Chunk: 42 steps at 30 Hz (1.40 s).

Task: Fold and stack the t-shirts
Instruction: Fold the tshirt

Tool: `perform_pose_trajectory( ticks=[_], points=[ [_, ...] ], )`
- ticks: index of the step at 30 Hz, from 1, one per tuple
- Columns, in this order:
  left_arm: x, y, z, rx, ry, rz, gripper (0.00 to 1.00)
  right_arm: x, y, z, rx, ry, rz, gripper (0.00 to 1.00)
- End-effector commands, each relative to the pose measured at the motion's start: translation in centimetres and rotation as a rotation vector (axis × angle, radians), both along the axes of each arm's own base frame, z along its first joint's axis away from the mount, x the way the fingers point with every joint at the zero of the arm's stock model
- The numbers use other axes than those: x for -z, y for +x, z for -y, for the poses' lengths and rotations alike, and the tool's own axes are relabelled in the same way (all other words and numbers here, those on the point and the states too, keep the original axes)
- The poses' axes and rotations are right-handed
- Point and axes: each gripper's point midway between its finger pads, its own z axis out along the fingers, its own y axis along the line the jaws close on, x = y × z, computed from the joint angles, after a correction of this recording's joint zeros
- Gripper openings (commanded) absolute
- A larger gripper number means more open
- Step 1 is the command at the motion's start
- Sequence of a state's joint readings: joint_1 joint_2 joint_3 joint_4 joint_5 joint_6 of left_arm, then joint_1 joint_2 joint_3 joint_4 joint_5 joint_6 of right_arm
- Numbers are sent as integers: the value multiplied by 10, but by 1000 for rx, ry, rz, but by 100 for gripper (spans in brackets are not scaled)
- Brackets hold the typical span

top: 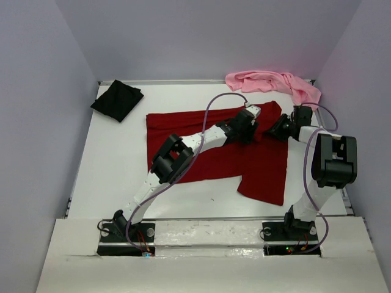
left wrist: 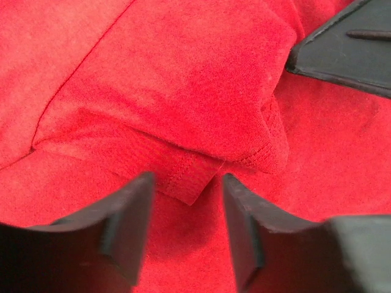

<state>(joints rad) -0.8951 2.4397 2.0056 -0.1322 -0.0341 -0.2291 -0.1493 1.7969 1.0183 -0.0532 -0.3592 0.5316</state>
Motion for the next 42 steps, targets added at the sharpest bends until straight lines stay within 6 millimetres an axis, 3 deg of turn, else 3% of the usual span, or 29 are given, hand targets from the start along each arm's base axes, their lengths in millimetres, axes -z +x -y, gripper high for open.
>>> perform_pose_trajectory(
  ticks=[1, 7, 11, 14, 18, 32, 42],
  points=[
    [-25, 6, 6, 1, -35, 44, 56, -9, 14, 5, 11, -6, 32, 34],
    [-22, 3, 5, 7, -33, 30, 58, -2, 16, 5, 13, 1, 18, 31],
    [-24, 1, 3, 9, -32, 28, 73, -2, 18, 6, 14, -2, 21, 31],
    [-29, -2, 1, 12, -37, 25, 77, -1, 19, 6, 17, 1, 20, 21],
    [-35, -7, -2, 14, -41, 22, 78, 0, 21, 5, 17, 7, 21, 0],
    [-36, -14, 1, 24, -30, 37, 75, -2, 22, 5, 16, 7, 28, 0],
    [-40, -7, 3, 12, -1, 98, 64, -3, 21, 4, 10, 10, 31, 0]
  ],
)
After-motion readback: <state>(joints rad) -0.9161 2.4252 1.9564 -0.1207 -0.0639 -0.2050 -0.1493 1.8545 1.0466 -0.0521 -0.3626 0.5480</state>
